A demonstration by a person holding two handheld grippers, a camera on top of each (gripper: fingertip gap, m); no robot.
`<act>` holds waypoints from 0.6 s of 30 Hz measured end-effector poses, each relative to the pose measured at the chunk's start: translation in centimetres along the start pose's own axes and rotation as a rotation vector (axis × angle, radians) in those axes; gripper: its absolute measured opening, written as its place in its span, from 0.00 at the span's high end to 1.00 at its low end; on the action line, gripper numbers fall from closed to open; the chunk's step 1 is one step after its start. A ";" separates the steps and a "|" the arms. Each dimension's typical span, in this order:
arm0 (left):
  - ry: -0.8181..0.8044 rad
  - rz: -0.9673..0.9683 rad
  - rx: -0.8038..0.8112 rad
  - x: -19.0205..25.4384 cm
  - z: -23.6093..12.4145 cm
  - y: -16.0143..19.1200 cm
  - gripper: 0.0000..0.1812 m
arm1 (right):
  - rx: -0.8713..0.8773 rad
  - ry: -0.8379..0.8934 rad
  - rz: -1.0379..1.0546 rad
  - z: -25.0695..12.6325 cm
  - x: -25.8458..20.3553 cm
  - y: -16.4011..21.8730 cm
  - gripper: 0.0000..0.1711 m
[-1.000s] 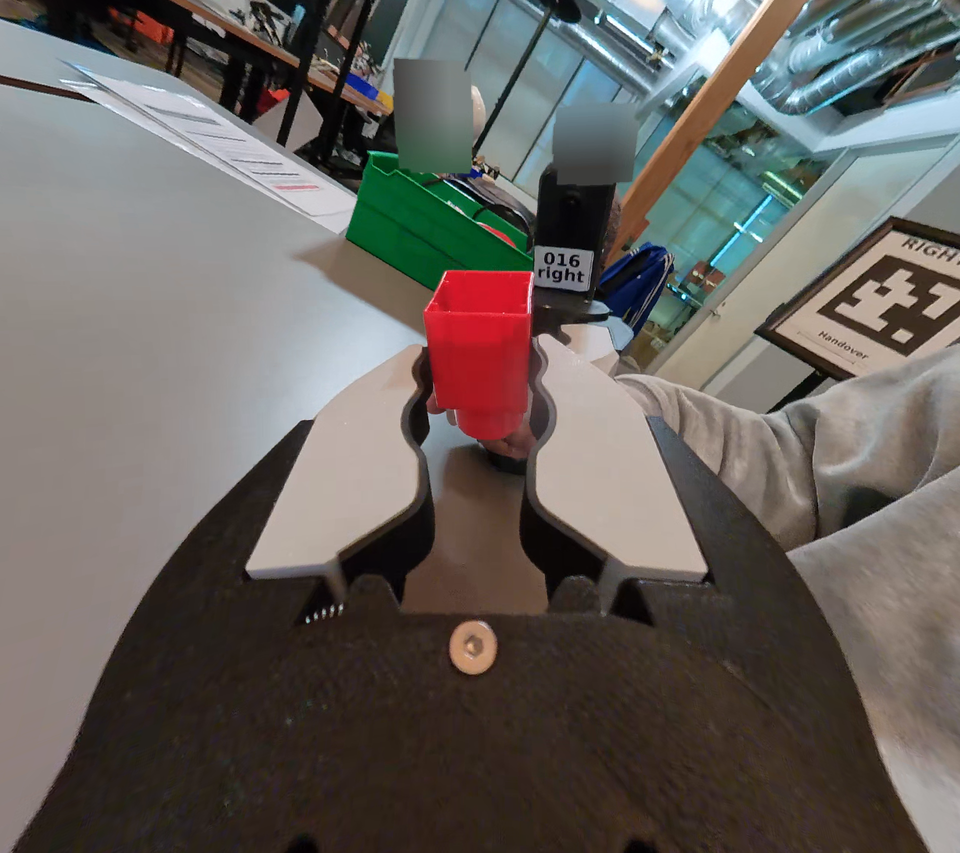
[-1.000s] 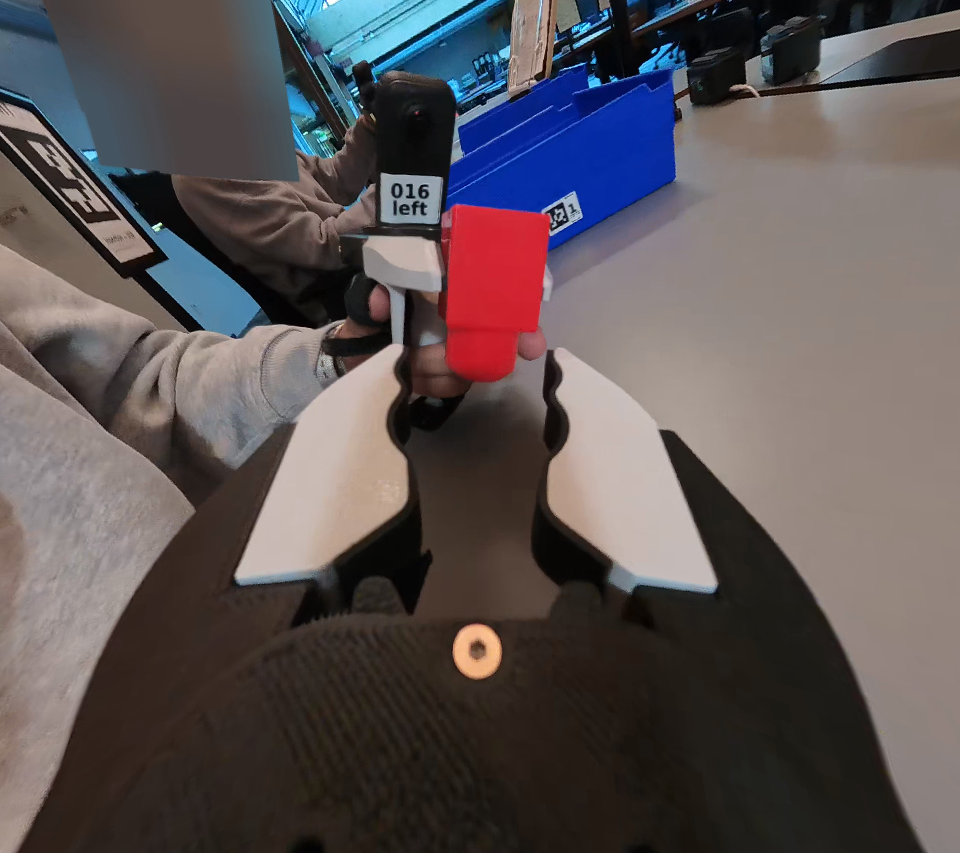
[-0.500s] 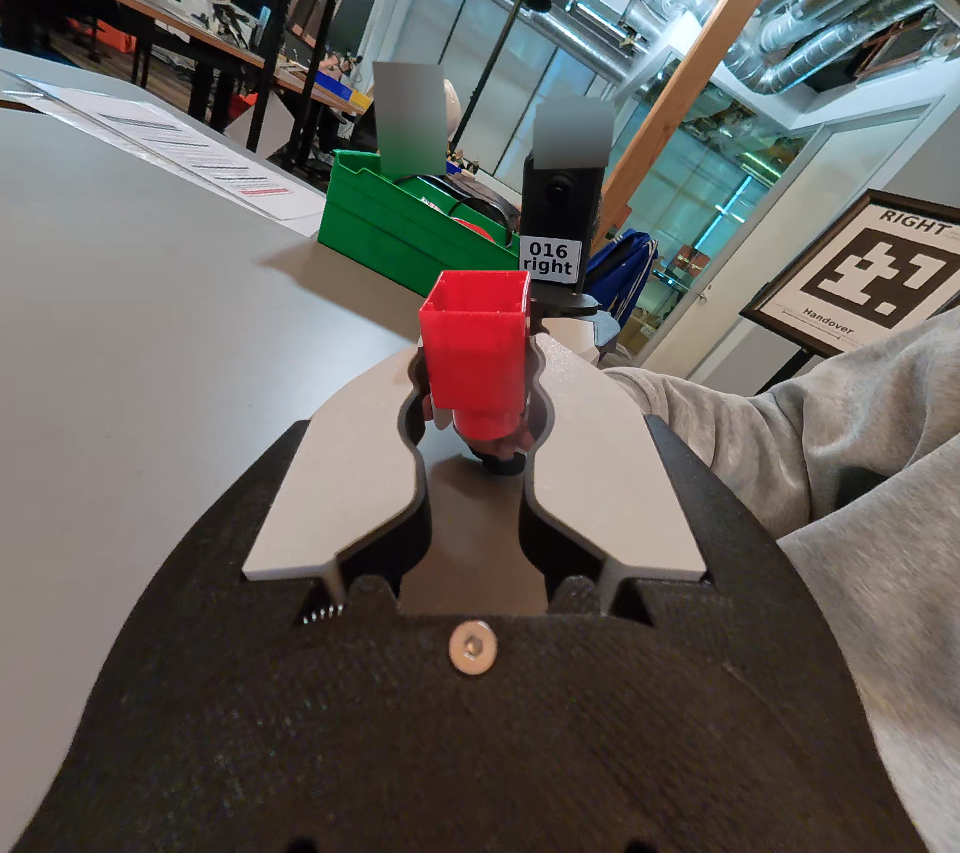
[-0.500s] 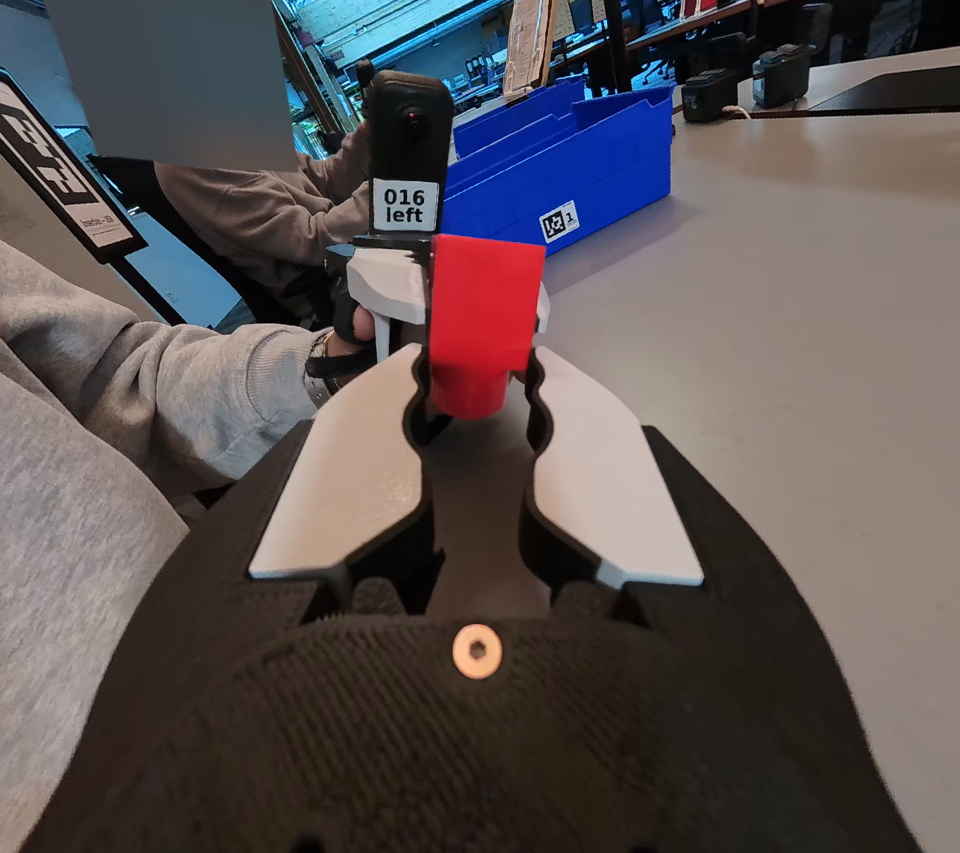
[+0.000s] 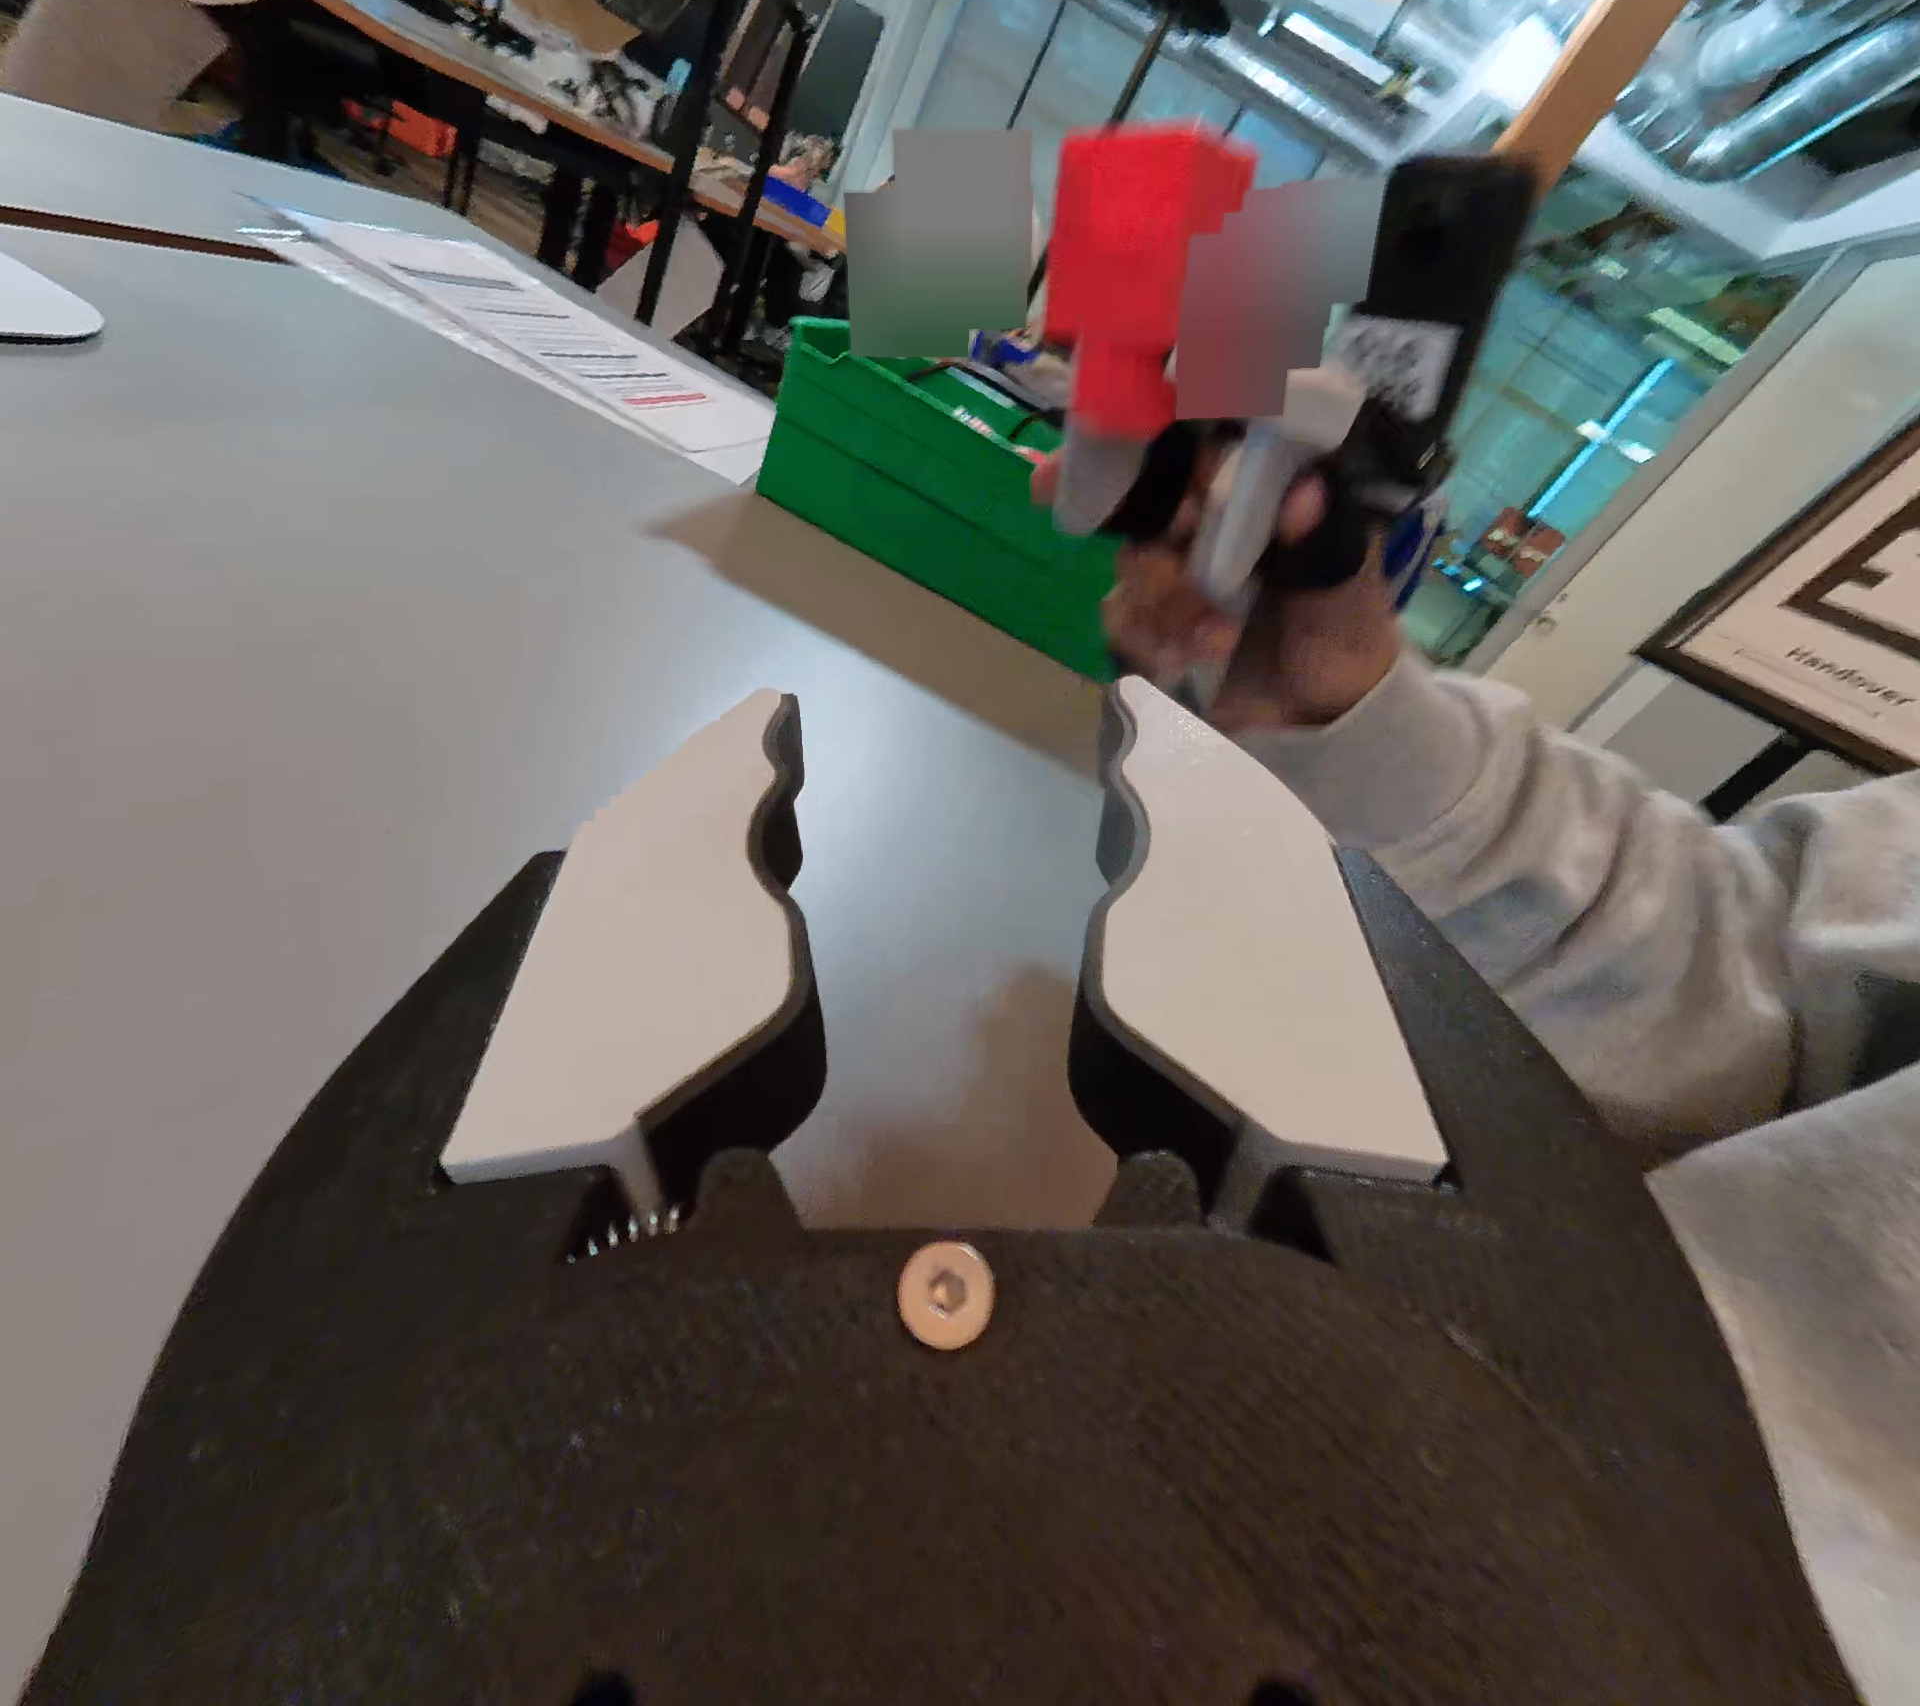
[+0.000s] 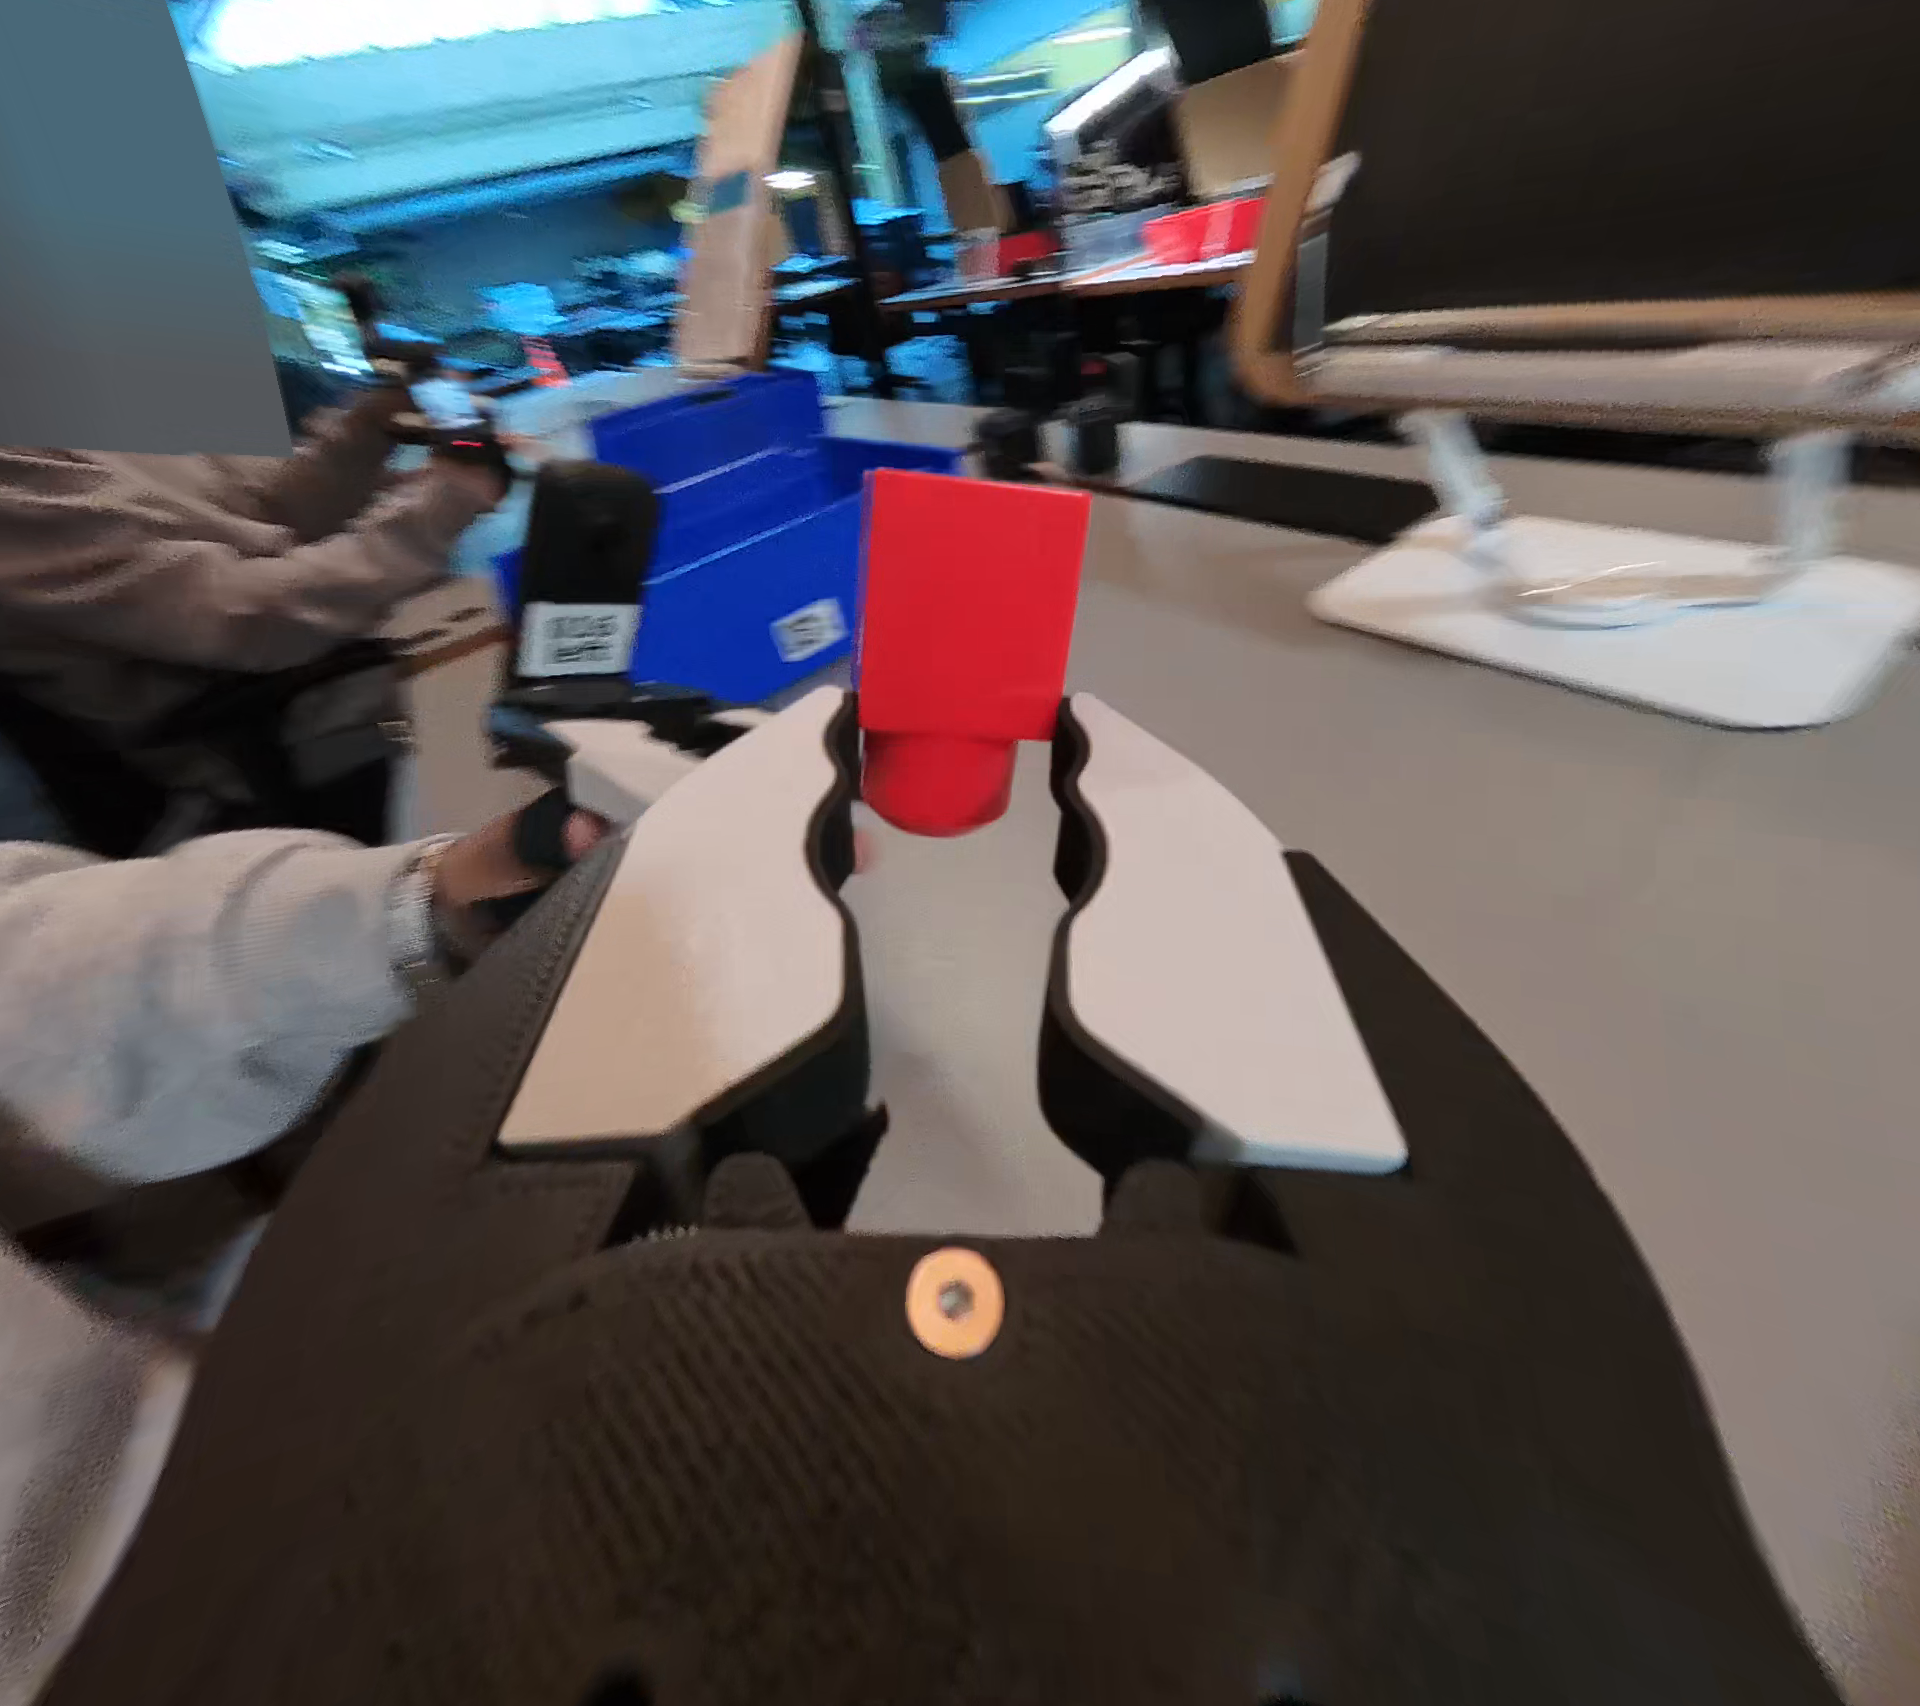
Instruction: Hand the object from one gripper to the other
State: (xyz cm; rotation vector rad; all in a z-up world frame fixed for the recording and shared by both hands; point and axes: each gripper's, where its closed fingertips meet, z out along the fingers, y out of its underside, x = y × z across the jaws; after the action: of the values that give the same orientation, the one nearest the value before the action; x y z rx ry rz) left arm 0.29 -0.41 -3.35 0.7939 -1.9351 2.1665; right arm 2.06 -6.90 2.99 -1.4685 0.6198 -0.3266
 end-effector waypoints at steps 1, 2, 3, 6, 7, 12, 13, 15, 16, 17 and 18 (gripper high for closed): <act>-0.025 0.021 -0.019 -0.3 0.1 0.3 0.70 | -0.003 0.085 -0.050 -1.3 1.4 -1.3 0.79; -0.047 0.048 -0.033 -0.4 0.1 0.5 0.70 | -0.009 0.176 -0.099 -2.9 2.8 -2.6 0.79; -0.085 0.080 -0.050 -0.8 0.2 0.7 0.70 | -0.022 0.270 -0.145 -4.6 4.4 -3.8 0.79; -0.325 0.226 -0.098 -3.2 -0.4 0.7 0.67 | -0.097 0.532 -0.229 -10.6 9.0 -6.5 0.79; -0.464 0.306 -0.120 -4.5 -1.2 0.4 0.64 | -0.132 0.610 -0.237 -12.7 10.5 -6.8 0.79; -0.794 0.655 -0.273 -6.6 -2.7 0.1 0.60 | -0.353 0.942 -0.135 -22.6 17.4 -4.1 0.79; -0.788 0.643 -0.290 -6.5 -2.5 0.6 0.60 | -0.395 0.980 -0.091 -23.9 18.3 -3.0 0.79; -0.784 0.616 -0.326 -6.7 -2.3 1.4 0.60 | -0.468 1.025 -0.016 -25.8 19.5 -1.0 0.79; -0.786 0.615 -0.341 -6.8 -2.3 1.7 0.60 | -0.500 1.039 0.009 -26.3 19.8 -0.2 0.79; -0.789 0.618 -0.350 -7.0 -2.3 1.8 0.60 | -0.528 1.053 0.024 -26.7 20.1 0.5 0.79; -0.792 0.620 -0.352 -7.1 -2.4 1.8 0.60 | -0.552 1.065 0.029 -27.0 20.4 1.0 0.79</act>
State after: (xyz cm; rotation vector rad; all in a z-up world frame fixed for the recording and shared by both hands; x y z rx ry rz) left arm 4.83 3.27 -8.29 1.2276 -3.2037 1.7798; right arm 2.83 -40.45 -1.51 -1.7418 1.6785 -0.9964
